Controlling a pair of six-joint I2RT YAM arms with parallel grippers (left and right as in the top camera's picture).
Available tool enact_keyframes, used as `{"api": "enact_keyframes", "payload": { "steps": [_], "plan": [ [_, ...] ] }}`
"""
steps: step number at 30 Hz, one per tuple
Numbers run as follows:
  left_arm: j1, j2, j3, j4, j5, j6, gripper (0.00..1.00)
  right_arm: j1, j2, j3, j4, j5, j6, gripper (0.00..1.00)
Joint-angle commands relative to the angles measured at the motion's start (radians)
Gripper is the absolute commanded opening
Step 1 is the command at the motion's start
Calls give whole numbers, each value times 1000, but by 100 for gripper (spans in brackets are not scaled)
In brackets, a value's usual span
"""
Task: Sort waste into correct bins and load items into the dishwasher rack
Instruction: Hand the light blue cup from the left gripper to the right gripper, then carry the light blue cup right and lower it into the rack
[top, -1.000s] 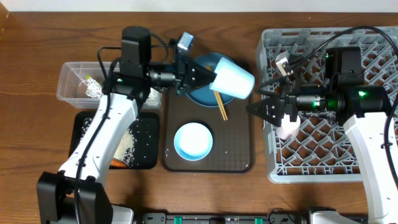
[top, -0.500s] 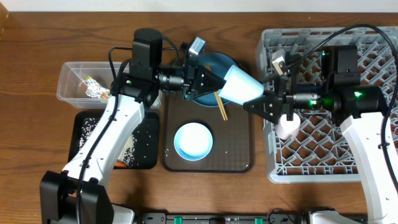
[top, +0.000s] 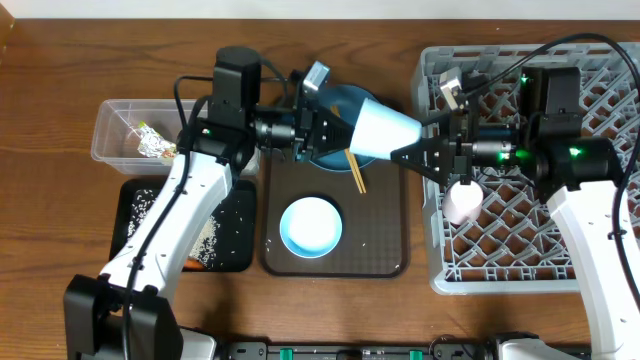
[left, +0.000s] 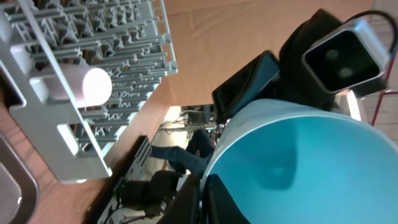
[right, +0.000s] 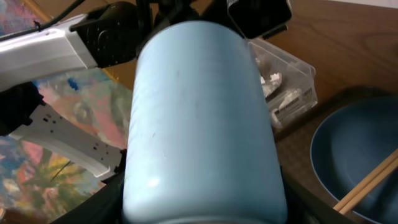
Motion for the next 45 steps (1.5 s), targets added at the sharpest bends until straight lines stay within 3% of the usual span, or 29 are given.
{"api": "enact_keyframes", "payload": {
  "steps": [1,6,7,12,16,21,25,34,45],
  "plan": [
    [-30,3,-19,-57,-7,134,7,6,-10,11,18,32,17,41],
    [-36,3,-21,-160,-103,210,17,6,-10,11,18,151,67,39],
    [-32,3,-21,-159,-119,210,28,6,-10,11,17,175,74,38],
    [-2,3,-20,-155,-256,211,60,5,-10,11,15,257,141,30],
    [34,3,-20,-155,-332,210,69,2,-14,12,-19,336,148,29],
    [61,3,-20,-155,-348,210,84,-33,-44,21,-122,596,198,27],
    [62,3,-20,-156,-348,210,91,-56,-63,53,-232,740,239,27],
    [62,3,-20,-156,-348,210,93,-65,-96,213,-611,949,247,22],
    [62,3,-20,-156,-348,210,95,-65,-139,201,-854,1070,312,12]
  ]
}}
